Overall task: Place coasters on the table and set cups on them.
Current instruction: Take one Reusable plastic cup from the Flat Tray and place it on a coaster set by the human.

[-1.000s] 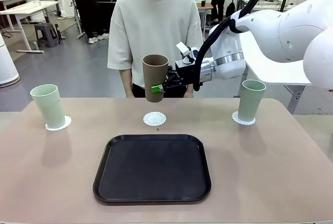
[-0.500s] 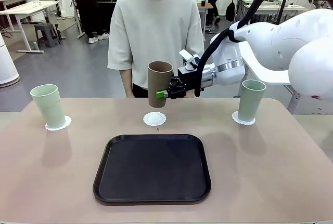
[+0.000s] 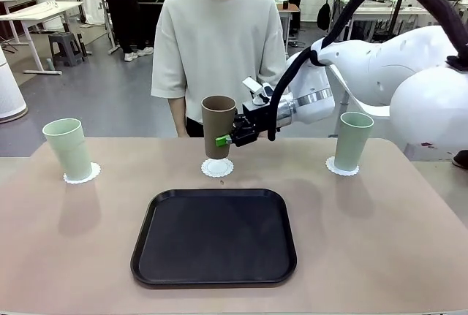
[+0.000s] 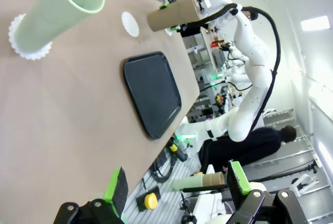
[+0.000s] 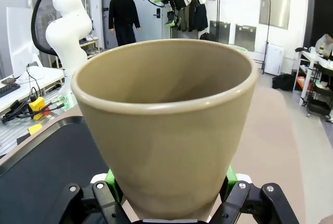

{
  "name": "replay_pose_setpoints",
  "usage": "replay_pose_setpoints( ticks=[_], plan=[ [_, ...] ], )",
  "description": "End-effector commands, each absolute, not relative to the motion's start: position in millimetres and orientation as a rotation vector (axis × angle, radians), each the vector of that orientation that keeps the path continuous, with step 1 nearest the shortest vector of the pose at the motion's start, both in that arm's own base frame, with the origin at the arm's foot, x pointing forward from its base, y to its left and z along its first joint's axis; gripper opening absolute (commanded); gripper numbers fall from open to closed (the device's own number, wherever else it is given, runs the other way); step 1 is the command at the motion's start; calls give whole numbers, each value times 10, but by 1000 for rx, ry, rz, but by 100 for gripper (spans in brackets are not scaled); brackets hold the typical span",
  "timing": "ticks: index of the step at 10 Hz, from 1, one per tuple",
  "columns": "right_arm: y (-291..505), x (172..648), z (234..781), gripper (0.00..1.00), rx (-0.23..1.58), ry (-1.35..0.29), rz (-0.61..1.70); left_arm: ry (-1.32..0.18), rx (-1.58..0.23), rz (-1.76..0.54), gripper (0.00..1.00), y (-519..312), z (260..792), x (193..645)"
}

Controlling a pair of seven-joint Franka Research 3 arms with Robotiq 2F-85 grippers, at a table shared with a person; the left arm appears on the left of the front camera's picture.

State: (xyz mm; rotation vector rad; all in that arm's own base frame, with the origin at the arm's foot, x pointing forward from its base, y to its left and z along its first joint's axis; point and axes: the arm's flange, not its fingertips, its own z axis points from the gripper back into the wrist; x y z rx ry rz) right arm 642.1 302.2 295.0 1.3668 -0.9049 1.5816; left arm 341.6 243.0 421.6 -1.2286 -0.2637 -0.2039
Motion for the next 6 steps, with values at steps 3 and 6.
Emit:
replay_pose_setpoints(
  ticks=[3, 6],
  plan=[
    [3025, 6663, 2849, 83, 1359, -865, 1567, -269, -1234, -202, 100, 2434, 4230, 3401],
    [3020, 6718, 2771, 83, 1364, -853, 1547, -269, -1234, -202, 100, 2434, 4230, 3401]
  ],
)
